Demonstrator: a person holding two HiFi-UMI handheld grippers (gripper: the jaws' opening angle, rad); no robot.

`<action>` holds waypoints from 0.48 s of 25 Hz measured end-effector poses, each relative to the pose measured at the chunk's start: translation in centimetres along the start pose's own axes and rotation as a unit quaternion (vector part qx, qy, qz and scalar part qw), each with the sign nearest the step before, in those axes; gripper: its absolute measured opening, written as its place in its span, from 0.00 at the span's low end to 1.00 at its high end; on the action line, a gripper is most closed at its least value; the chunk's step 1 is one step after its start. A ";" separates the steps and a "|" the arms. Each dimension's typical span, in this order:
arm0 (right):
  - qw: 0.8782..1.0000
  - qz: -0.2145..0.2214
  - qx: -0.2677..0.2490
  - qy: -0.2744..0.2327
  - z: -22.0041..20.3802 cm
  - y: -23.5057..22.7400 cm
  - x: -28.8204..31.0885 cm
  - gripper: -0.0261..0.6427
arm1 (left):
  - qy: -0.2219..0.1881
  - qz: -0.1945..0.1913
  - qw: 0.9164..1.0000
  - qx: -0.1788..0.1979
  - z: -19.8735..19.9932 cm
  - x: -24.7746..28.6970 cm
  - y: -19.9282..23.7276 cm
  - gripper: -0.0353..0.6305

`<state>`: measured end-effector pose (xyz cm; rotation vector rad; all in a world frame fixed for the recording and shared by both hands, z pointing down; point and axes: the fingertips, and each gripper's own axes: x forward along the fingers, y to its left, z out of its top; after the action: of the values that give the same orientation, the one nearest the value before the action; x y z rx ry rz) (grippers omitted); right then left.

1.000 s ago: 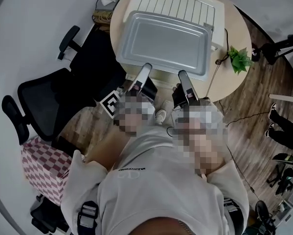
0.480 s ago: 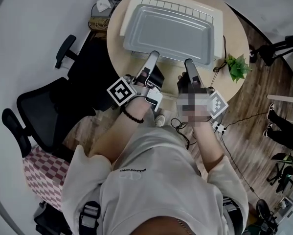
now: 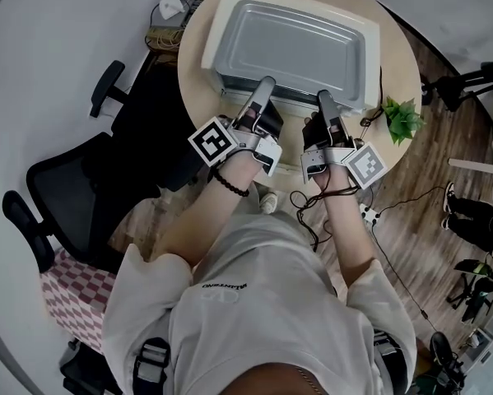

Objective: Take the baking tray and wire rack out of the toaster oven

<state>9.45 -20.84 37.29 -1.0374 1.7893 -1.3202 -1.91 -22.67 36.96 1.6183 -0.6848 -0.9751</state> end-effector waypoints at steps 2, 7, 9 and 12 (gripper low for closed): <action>1.000 -0.003 0.002 -0.004 0.2 -0.4 0.3 0.08 | 0.002 0.004 1.000 -0.001 0.1 0.3 0.4 0.06; 1.000 -0.010 0.004 -0.007 0.2 -0.9 0.3 0.08 | 0.005 0.014 1.000 -0.007 0.0 0.4 0.9 0.06; 1.000 -0.017 0.009 -0.006 0.1 -1.2 0.3 0.08 | 0.006 0.019 1.000 -0.008 -0.1 0.5 1.3 0.06; 0.999 -0.029 0.011 -0.006 0.1 -1.6 0.5 0.09 | 0.008 0.028 1.000 -0.005 0.0 0.5 1.6 0.07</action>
<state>9.63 -21.57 38.79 -1.0912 1.7445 -1.3633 -1.60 -23.50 38.39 1.5885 -0.7111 -0.9225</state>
